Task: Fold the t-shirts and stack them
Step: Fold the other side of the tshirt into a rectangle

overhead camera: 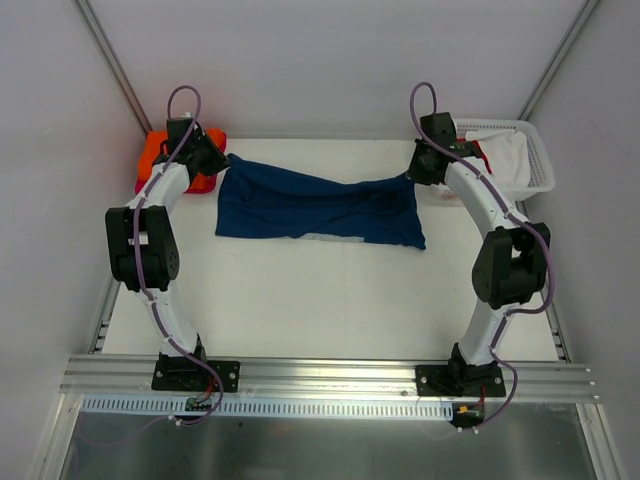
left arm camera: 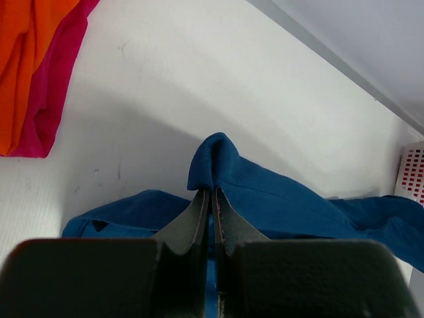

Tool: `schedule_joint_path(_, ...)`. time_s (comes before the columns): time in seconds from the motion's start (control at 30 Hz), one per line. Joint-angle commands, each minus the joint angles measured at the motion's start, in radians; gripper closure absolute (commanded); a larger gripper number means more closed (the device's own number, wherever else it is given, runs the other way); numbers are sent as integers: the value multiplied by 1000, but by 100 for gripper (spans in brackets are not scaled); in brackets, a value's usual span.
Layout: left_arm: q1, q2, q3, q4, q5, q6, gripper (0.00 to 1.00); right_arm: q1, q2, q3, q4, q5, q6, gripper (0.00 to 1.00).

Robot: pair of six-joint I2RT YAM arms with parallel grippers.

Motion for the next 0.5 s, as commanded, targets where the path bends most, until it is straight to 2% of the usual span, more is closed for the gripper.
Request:
schedule_joint_path(0.0,5,-76,-27,15,-23,13,100,1,-72,-32,8,30,-18,100)
schedule_joint_path(0.47,14,-152,-146,16,-66,10,100,1,-147,-193,31,-5,13,100)
